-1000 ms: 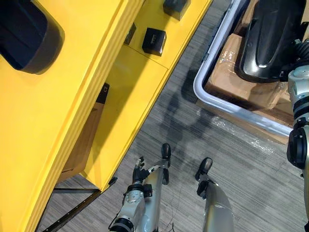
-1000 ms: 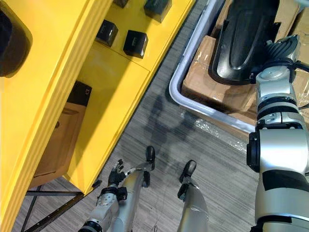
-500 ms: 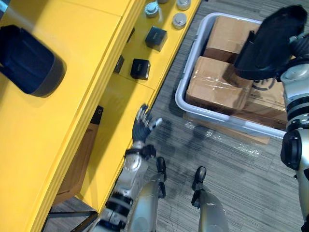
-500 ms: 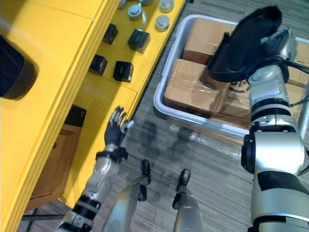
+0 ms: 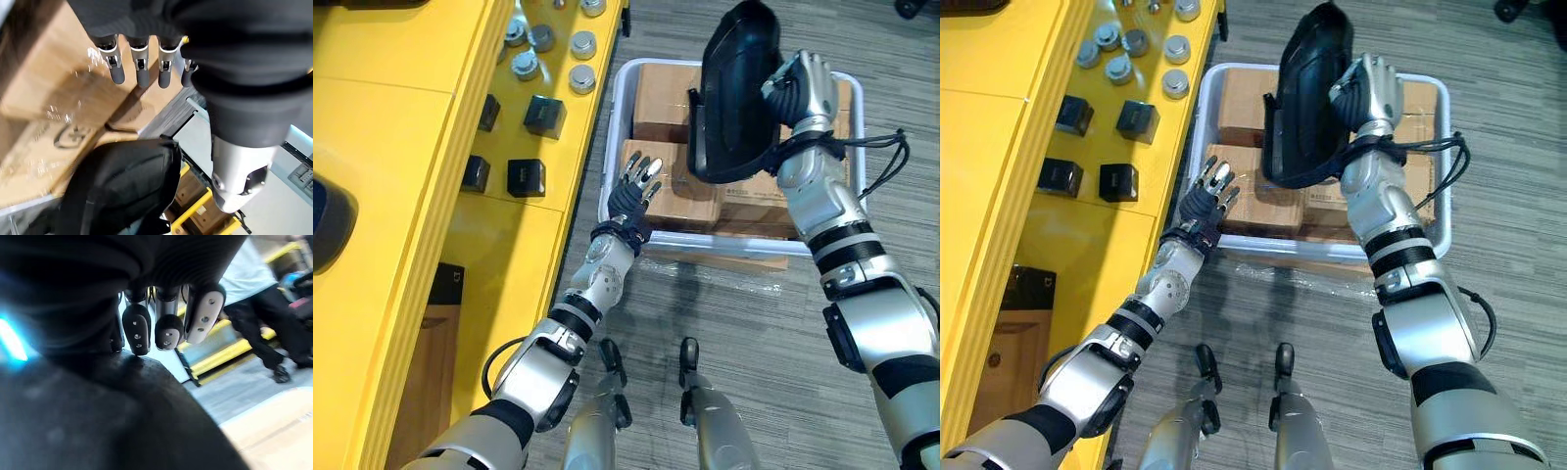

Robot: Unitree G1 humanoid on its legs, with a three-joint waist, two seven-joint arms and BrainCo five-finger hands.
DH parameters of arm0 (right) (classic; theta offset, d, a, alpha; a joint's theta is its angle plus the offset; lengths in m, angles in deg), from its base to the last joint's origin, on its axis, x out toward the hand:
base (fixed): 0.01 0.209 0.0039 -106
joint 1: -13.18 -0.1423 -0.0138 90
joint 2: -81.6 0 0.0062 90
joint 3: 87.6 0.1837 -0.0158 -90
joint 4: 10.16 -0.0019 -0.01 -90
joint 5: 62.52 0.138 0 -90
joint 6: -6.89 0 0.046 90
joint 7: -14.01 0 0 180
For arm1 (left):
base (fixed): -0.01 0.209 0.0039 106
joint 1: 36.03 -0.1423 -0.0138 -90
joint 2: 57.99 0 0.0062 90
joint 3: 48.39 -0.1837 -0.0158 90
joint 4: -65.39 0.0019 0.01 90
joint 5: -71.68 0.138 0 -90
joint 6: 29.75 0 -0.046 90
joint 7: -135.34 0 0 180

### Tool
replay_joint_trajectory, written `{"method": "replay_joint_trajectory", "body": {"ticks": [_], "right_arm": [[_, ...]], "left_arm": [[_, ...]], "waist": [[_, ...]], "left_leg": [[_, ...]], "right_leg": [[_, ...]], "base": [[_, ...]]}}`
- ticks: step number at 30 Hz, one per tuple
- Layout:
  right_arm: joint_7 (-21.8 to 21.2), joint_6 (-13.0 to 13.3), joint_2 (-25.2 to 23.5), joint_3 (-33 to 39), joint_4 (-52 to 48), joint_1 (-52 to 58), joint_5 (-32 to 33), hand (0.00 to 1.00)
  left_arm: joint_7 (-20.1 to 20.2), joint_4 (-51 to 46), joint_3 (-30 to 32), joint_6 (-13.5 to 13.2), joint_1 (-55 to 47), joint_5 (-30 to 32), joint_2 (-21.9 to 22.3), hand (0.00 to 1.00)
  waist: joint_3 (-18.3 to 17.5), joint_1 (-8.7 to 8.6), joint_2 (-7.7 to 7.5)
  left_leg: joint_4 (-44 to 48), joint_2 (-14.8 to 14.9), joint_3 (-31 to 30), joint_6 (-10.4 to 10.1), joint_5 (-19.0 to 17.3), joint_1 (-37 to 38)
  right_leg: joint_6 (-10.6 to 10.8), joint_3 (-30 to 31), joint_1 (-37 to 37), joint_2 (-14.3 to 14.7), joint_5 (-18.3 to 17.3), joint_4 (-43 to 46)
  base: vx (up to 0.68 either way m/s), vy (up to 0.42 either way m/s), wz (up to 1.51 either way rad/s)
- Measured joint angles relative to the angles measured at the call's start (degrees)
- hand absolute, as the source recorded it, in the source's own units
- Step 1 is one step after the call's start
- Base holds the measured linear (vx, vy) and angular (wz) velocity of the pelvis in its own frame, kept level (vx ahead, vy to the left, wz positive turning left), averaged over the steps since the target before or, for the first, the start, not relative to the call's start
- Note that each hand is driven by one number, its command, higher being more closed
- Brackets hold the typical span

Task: Walk over and take plastic housings, then place them on the shelf

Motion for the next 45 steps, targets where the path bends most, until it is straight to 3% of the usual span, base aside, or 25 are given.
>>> {"method": "replay_joint_trajectory", "body": {"ticks": [8, 14, 21, 25, 37, 45], "right_arm": [[0.10, 3.18, 0.13, -3.18, -13.88, 10.41, -2.68, 1.00], [0.43, 4.15, 1.06, -4.56, -22.25, 16.49, -4.79, 1.00], [0.05, 6.62, 2.39, -6.62, -32.97, 26.53, -4.97, 1.00], [-1.52, 9.38, -0.25, -11.34, -37.36, 31.80, -6.54, 1.00], [-1.60, 9.60, -4.46, -10.41, -45.70, 40.83, -6.62, 1.00], [-1.43, 8.36, -7.19, -3.70, -46.13, 51.74, -6.64, 1.00]], "left_arm": [[0.40, 0.01, -0.04, 0.05, 0.86, -5.09, -0.28, 0.00], [0.31, 0.03, -0.61, 1.19, 0.71, -6.05, -1.36, 0.00], [-0.06, 0.03, -6.00, 2.68, -0.79, -7.53, -3.17, 0.00], [1.44, -2.70, -9.60, 3.50, -1.79, -7.49, -2.42, 0.00], [1.35, -4.56, -13.64, 5.51, -9.67, -4.96, 0.91, 0.00], [-0.37, -8.06, -13.68, 5.99, -16.55, -3.97, 1.88, 0.00]], "waist": [[-1.12, -0.46, -1.94], [-1.77, -0.61, -2.49], [-5.85, -0.71, -3.48], [-9.20, -0.58, -3.60], [-16.31, -0.16, -3.35], [-18.48, -0.01, -3.35]], "left_leg": [[-0.39, -0.16, 0.58, -0.04, -0.03, 1.76], [-1.13, -1.02, 0.53, 0.09, 0.07, 3.37], [-3.51, -1.19, -0.53, -0.21, 0.47, 6.32], [-4.52, -1.15, -1.64, -0.34, 0.38, 8.27], [-4.62, -1.73, -1.95, -0.68, 0.11, 10.57], [-4.83, -2.10, -3.24, -0.92, -0.05, 11.28]], "right_leg": [[0.00, 1.18, 1.08, 0.00, 0.00, -0.01], [0.04, 1.03, 3.91, -0.43, -0.02, -3.06], [0.23, -0.45, 7.22, -0.23, 0.11, -4.83], [0.43, -1.26, 9.93, -0.21, 0.26, -6.36], [0.69, -1.71, 13.45, -0.66, -0.08, -9.18], [1.41, -2.39, 14.71, -1.01, -0.75, -9.15]], "base": [[-0.03, 0.019, -0.05], [-0.05, 0.034, 0.02], [0.03, 0.020, 0.09], [0.06, 0.012, 0.15], [-0.05, 0.006, -0.01], [-0.06, 0.010, 0.07]]}}
